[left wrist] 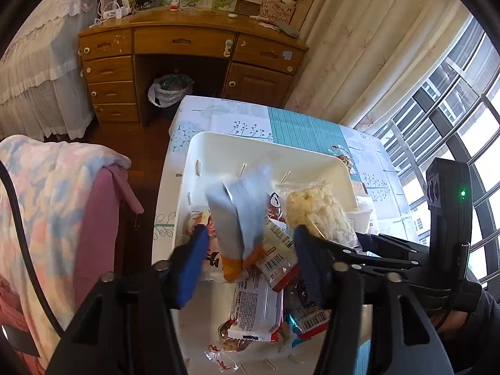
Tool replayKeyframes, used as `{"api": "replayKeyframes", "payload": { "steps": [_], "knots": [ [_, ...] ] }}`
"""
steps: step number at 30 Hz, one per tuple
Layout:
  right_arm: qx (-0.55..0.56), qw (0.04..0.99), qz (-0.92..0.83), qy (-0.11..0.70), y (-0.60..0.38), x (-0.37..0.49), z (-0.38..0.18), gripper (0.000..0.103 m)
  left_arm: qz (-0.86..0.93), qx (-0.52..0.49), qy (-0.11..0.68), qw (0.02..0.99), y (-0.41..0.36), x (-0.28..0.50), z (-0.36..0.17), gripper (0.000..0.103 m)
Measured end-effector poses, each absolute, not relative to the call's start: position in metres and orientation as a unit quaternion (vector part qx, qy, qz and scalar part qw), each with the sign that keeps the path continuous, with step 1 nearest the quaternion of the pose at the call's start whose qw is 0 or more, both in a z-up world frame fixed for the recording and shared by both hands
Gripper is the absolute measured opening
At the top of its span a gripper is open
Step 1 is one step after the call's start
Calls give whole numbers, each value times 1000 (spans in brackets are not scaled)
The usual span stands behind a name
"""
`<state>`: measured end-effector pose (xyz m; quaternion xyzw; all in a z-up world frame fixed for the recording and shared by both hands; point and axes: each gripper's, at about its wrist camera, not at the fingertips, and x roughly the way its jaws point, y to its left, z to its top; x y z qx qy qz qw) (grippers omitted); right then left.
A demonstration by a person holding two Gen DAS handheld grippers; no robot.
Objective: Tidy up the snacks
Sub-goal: 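Open both grippers over the white tray to drop the bar and bag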
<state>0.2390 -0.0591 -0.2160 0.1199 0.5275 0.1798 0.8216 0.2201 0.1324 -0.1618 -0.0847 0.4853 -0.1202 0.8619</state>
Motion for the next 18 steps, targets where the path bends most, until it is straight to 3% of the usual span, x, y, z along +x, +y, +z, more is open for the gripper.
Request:
{"api": "replayKeyframes", "payload": {
  "steps": [4,18],
  "knots": [
    [138,820,192,521,-59,244,-217,74,-121,-92,492,857,137,224,-166,70],
    [135,840,200,486,-65,234,-198,76,-108,-81,500,855,131,218,-162,76]
  ]
}}
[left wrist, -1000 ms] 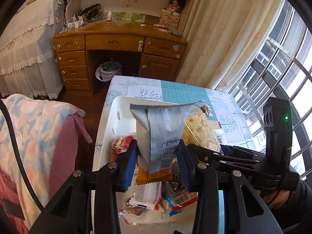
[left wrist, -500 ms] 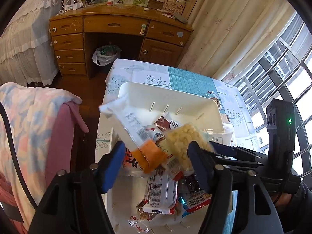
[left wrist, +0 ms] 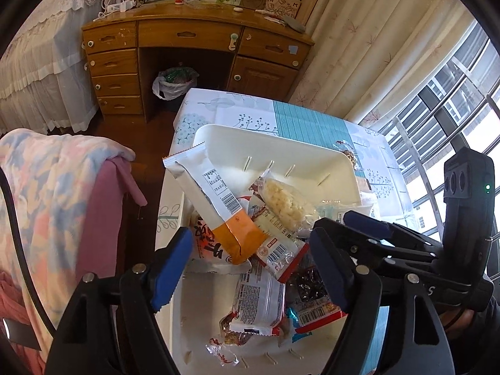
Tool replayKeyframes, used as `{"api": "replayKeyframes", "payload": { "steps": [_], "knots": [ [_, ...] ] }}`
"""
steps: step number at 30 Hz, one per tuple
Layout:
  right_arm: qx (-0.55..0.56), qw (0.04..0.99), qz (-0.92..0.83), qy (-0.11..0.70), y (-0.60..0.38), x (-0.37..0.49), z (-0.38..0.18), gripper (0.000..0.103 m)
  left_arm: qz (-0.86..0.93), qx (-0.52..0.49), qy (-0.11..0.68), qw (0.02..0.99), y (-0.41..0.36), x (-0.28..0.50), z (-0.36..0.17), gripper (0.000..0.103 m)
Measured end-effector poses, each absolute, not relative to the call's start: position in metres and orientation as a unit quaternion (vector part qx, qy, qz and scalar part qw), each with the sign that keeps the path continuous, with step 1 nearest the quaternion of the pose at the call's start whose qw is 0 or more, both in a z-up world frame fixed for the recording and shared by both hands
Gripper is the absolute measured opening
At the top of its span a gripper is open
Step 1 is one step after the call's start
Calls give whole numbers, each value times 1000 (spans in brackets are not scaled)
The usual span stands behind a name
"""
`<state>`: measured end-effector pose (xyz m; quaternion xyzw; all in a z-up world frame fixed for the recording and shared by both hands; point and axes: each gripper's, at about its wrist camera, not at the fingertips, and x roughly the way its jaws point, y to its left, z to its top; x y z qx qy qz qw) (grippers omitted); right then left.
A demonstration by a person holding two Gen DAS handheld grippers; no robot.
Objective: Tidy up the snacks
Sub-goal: 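Open both grippers over the white tray to drop the bar and bag, then withdraw both grippers from the tray toward the remaining packets on the cloth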
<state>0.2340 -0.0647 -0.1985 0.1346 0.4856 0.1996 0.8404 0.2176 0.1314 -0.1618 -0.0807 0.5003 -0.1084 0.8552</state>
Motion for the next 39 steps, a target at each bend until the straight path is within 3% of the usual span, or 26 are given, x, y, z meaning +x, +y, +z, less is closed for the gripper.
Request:
{"api": "replayKeyframes", "payload": {
  "steps": [25,39],
  "knots": [
    [130,862,244,424,-166,194,-152,76,-49,-92,455,884,32,143,-108,76],
    [96,877,241,405,-245,184,-136,77,-46,-119,459,879,-47,119,-120,76]
  ]
}}
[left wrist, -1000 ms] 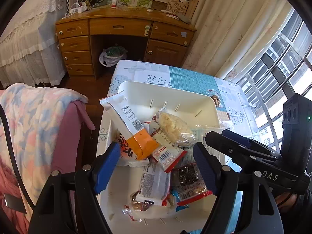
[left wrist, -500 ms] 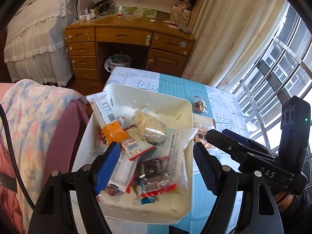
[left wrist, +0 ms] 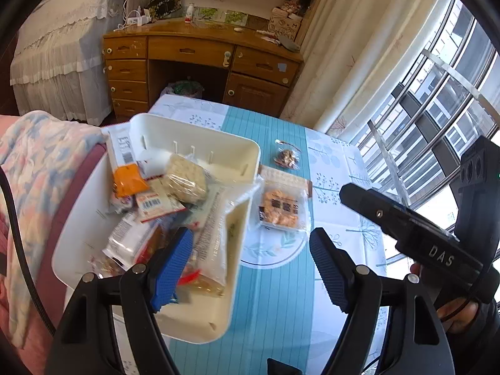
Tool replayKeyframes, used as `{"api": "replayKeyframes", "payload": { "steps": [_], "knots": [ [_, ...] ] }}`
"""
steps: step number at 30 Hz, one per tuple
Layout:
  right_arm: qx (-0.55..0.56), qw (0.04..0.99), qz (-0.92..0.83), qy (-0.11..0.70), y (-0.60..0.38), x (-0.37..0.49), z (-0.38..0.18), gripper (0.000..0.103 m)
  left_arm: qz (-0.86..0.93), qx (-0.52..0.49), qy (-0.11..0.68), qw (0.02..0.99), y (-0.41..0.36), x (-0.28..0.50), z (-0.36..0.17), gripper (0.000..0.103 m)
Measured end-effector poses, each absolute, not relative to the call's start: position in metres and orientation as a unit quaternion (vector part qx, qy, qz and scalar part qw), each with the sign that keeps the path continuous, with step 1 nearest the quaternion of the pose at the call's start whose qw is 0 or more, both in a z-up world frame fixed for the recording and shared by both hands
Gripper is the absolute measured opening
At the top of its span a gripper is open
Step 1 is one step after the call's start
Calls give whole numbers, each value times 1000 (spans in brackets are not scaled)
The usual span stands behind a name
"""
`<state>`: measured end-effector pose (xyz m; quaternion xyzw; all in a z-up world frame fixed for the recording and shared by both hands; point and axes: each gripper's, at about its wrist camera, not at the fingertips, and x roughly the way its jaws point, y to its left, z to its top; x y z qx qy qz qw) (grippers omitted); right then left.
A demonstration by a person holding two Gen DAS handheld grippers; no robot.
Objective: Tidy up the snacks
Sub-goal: 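Withdraw both grippers from the tray toward the remaining packets on the cloth, then move the left gripper around the clear cookie packet while the right approaches the small nut bag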
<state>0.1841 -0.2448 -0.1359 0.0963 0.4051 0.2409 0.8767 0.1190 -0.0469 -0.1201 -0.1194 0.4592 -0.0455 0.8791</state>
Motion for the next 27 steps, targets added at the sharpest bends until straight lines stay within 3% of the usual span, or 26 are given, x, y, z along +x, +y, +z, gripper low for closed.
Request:
{"api": "replayKeyframes", "payload": {
  "steps": [16,27],
  "knots": [
    [49,882,218,415,-302,222,-159,80,-53,-153,531,832,-109,129,-181,79],
    [-54,884,204,417,-313,271,-168,80,-3,-181,593,784,-149,179,-221,81]
  ]
}}
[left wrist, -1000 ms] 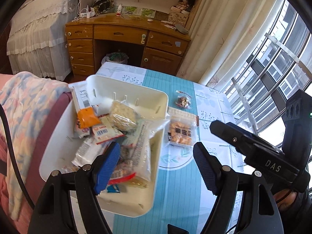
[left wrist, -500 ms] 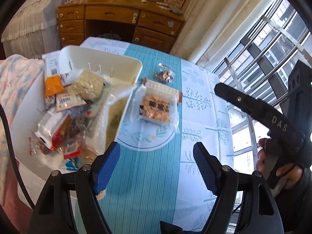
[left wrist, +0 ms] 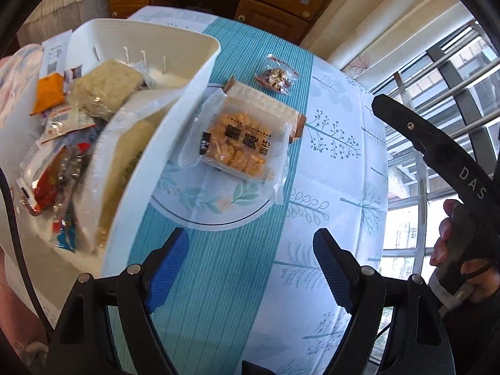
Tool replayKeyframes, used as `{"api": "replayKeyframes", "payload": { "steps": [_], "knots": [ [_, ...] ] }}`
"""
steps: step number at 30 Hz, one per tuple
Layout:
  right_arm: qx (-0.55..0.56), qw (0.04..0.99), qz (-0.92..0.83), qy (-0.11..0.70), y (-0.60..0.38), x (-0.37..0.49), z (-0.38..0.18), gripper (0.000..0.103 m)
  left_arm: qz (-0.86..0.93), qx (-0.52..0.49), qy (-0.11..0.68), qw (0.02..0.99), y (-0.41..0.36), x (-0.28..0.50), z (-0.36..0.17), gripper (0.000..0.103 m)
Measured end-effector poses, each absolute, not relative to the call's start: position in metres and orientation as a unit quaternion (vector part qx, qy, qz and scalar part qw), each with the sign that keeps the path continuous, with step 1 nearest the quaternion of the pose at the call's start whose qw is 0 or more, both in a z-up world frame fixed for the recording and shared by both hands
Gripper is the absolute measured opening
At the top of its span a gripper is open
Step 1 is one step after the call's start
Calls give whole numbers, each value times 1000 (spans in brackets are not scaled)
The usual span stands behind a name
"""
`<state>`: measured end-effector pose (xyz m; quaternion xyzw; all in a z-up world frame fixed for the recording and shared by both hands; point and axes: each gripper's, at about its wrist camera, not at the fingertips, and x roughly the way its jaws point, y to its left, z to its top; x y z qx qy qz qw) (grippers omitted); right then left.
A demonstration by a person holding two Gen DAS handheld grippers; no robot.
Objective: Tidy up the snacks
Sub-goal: 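Move the left gripper around the clear cookie packet while the right approaches the small nut bag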
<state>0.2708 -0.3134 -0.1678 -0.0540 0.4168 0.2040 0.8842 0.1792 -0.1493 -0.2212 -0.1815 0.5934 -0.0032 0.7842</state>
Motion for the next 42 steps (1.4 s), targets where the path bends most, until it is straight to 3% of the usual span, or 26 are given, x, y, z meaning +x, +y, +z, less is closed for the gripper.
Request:
{"api": "replayKeyframes", "payload": {
  "steps": [11,20,29,35,42],
  "knots": [
    [-54,861,219,456,-308,344,-190,80,97,-254,609,745,-165,226,-251,85],
    [-10,827,232,512,-279,390,-218,80,148,-335,578,729,-155,248,-275,89],
    [0,784,232,575,-250,410,-251,80,195,-402,534,718,-135,270,-281,101],
    [2,765,222,604,-241,417,-271,80,223,-408,530,709,-132,279,-286,102],
    [5,749,216,626,-238,426,-289,67,249,-370,536,717,-130,290,-290,102]
  ]
}}
